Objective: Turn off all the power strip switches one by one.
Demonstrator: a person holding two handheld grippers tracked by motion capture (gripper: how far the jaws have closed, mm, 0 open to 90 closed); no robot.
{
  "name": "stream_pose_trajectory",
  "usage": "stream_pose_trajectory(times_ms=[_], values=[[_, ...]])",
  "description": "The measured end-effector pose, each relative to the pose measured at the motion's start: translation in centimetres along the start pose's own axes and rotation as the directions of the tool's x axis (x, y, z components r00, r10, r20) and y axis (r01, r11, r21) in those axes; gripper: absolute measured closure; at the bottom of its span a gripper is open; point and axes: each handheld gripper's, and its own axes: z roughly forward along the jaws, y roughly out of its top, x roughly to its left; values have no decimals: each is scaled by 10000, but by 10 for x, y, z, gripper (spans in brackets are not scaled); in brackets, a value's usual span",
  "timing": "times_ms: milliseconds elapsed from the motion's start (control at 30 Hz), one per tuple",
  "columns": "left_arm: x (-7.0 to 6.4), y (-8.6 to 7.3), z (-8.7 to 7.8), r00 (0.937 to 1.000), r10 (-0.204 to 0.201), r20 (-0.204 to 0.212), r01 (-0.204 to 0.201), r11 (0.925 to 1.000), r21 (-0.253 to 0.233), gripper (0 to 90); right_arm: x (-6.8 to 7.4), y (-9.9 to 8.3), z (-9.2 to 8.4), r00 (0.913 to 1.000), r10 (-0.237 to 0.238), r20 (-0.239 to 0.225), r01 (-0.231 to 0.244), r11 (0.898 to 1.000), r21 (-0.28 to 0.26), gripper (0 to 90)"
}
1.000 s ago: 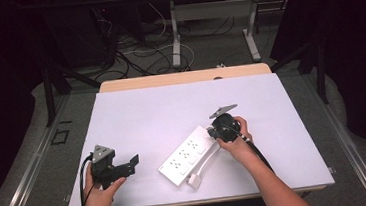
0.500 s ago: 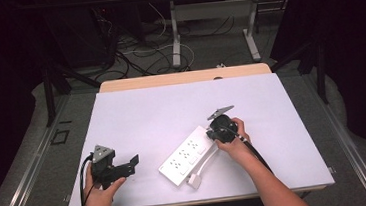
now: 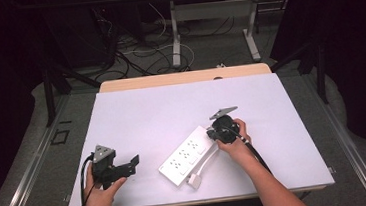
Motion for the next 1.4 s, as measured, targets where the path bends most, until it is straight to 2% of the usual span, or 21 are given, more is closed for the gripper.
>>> stream_pose_trajectory(times_ms=[167,267,433,600,667,733,767,800,867,900,933,967,1033,1267,1300,1400], values=[[1,0,0,10000,-45,-15,45,10000,-58,89,0,0,-2,9999,-49,-133,50,10000,70,900],[1,0,0,10000,-50,-27,50,10000,-65,90,2,1,-3,9997,78,-227,-76,10000,54,900],[1,0,0,10000,16,-82,-17,9999,-114,93,9,1,-6,9979,-371,-537,380,9992,153,900],[0,0,0,10000,-7,-46,6,10000,-85,93,16,0,-8,9968,-500,-623,512,9985,187,900],[0,0,0,10000,-15,-45,14,10000,-84,93,20,1,-9,9946,-702,-762,734,9965,406,900],[0,0,0,10000,-18,-31,18,10000,-71,93,22,0,-9,9946,-678,-788,706,9969,334,900],[0,0,0,10000,-20,-33,20,10000,-67,94,23,1,-11,9941,-678,-843,723,9960,521,900],[0,0,0,10000,-10,-24,10,10000,-19,95,24,0,-10,9940,-709,-837,742,9966,366,900],[0,0,0,10000,18,-18,-18,10000,-6,97,25,1,-10,9920,-866,-917,904,9952,381,900],[0,0,0,10000,24,-9,-24,10000,-1,97,27,0,-10,9928,-803,-893,839,9957,381,900],[0,0,1,10000,31,-2,-31,10000,-10,97,27,1,-12,9915,-865,-975,921,9943,544,900],[0,0,1,10000,33,-6,-33,10000,-13,97,28,1,-10,9906,-943,-990,986,9943,398,900],[0,0,0,10000,24,-13,-24,10000,-5,97,30,0,-11,9910,-848,-1032,901,9948,482,900],[0,0,0,10000,23,-32,-23,10000,-6,100,38,0,-12,9873,-1026,-1216,1114,9914,687,900],[0,0,0,10000,18,-25,-18,10000,-9,100,40,-1,-11,9873,-1059,-1184,1131,9920,560,900],[0,0,0,10000,20,-29,-20,10000,-12,100,42,-2,-10,9843,-1179,-1311,1285,9888,756,900]])
